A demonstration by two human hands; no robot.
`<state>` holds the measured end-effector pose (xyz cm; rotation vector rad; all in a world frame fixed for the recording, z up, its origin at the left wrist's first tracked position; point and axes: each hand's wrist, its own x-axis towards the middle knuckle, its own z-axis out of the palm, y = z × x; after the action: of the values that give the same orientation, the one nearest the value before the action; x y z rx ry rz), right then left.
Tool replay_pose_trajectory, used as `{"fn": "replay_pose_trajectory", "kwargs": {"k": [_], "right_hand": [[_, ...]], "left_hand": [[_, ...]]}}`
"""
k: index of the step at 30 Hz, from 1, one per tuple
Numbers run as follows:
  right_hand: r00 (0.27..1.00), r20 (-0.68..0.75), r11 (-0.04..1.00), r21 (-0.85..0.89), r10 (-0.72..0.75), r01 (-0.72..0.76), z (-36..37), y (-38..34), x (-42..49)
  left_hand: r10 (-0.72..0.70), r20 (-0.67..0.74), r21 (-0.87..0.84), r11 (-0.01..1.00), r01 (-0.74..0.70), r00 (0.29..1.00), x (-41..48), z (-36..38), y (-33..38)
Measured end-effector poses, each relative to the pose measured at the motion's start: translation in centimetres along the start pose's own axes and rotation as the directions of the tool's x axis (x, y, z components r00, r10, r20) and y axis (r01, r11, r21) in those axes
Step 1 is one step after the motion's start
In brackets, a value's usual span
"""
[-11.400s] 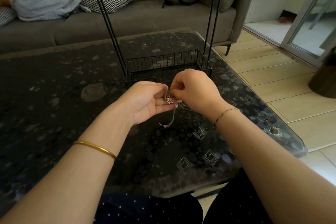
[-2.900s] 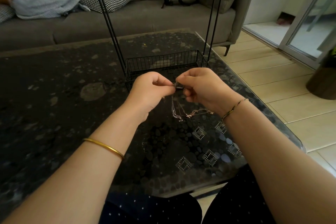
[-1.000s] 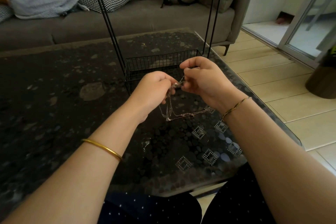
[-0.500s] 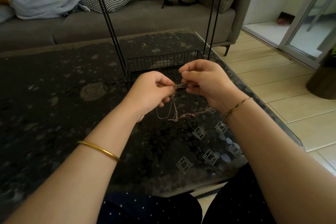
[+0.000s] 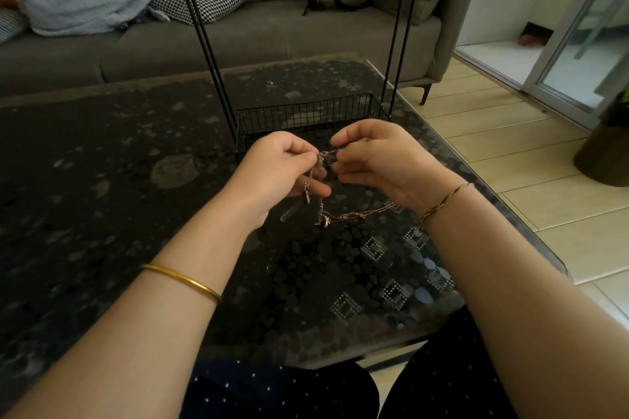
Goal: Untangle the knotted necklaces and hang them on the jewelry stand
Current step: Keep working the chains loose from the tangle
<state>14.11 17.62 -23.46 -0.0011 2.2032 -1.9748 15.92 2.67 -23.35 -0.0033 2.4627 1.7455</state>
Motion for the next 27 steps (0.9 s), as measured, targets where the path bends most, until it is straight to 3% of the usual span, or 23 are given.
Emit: {"fn": "replay_pose_trajectory", "kwargs": {"k": [5, 9, 15, 21, 27], "right_hand": [[0.996, -0.062, 0.978, -0.202, -0.064, 0.051, 0.0, 0.1, -0.2], [0.996, 0.007, 0.957, -0.275, -0.091, 0.090, 0.3, 0.1, -0.4], [0.952, -0.024, 0.820, -0.514, -0.307, 0.251, 0.8, 0.5, -0.2], [0.954, -0.093, 0.844, -0.497, -0.284, 0.203, 0.0, 0.3, -0.1], [0.997, -0.033, 0.972, -0.227, -0.069, 0.059, -0.2, 0.1, -0.3]], "left_hand": [[-0.061, 0.016, -0.097, 0.993, 0.063, 0.998, 0.0, 0.0, 0.2], [-0.089, 0.039, -0.169, 0.981, 0.095, 0.995, 0.0, -0.1, 0.2], [-0.107, 0.073, -0.220, 0.968, 0.121, 0.992, 0.0, 0.0, 0.2], [-0.135, 0.024, -0.193, 0.972, 0.138, 0.990, 0.0, -0.2, 0.2], [-0.150, -0.027, -0.157, 0.977, 0.144, 0.988, 0.4, -0.1, 0.1]]}}
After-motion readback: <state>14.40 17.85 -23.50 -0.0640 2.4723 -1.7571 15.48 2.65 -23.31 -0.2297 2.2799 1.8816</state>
